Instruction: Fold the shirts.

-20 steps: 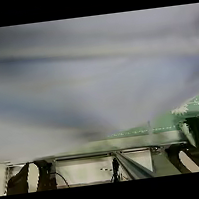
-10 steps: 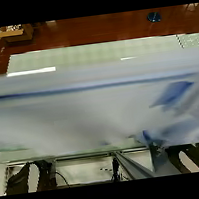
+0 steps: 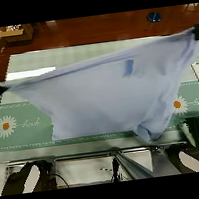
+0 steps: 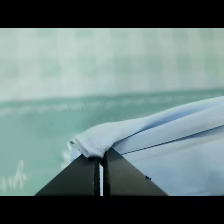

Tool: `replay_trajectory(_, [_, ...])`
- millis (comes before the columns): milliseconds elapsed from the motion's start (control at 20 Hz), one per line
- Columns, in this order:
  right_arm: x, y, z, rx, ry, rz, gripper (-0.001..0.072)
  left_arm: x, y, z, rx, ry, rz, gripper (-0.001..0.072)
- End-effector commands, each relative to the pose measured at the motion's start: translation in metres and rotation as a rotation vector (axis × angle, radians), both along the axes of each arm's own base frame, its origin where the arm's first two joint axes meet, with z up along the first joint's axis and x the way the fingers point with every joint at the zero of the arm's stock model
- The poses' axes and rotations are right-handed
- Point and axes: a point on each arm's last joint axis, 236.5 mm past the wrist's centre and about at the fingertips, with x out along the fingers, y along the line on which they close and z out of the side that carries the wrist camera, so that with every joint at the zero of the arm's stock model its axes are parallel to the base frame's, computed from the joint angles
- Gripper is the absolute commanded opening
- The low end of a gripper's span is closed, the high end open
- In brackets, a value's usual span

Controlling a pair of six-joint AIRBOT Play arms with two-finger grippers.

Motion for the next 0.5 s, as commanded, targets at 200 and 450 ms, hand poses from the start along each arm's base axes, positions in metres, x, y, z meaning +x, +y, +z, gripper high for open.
replay_trajectory(200, [0.11,0.042,-0.111,0.215,0.078,0.033,0.0029,0.131,0.02,-0.067,-0.017,-0.073,0.098,0.0021])
replay_trajectory(450, [0.149,0.051,-0.17,0.296,0.105,-0.002,0.0029,0.185,0.02,-0.127,-0.008,-0.067,0.137,0.0021])
